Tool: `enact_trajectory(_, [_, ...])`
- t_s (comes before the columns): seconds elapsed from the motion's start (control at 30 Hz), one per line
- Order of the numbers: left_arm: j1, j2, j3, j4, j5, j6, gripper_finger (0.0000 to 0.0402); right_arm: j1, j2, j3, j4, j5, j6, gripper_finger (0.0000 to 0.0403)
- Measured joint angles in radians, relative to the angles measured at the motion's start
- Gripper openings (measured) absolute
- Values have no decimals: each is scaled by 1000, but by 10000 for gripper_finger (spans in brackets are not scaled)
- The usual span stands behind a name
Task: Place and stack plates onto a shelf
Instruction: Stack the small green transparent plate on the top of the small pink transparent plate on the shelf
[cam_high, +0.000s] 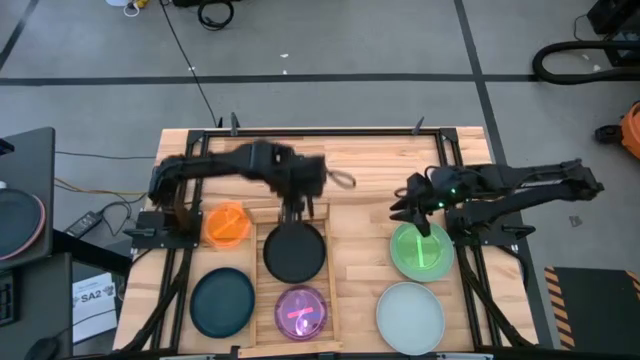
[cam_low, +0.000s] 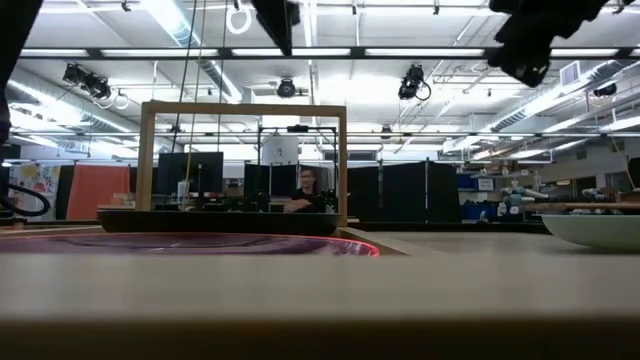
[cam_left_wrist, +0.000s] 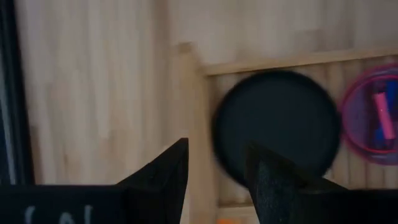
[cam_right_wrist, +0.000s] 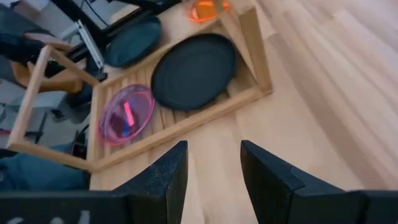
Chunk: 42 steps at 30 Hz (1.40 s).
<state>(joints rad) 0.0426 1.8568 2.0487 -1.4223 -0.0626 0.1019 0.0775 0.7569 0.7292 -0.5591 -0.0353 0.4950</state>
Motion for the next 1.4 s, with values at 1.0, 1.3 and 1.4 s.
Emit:
enact_trajectory(1.0, [464, -86, -126, 249, 486, 299, 155, 68, 146, 0, -647, 142, 411, 154])
enact_trajectory(1.3, [464, -86, -126, 248, 486, 303, 155, -3, 292, 0, -625, 115, 251, 154])
enact_trajectory(1.4, [464, -86, -126, 248, 486, 304, 155, -28, 328, 0, -580, 97, 177, 153])
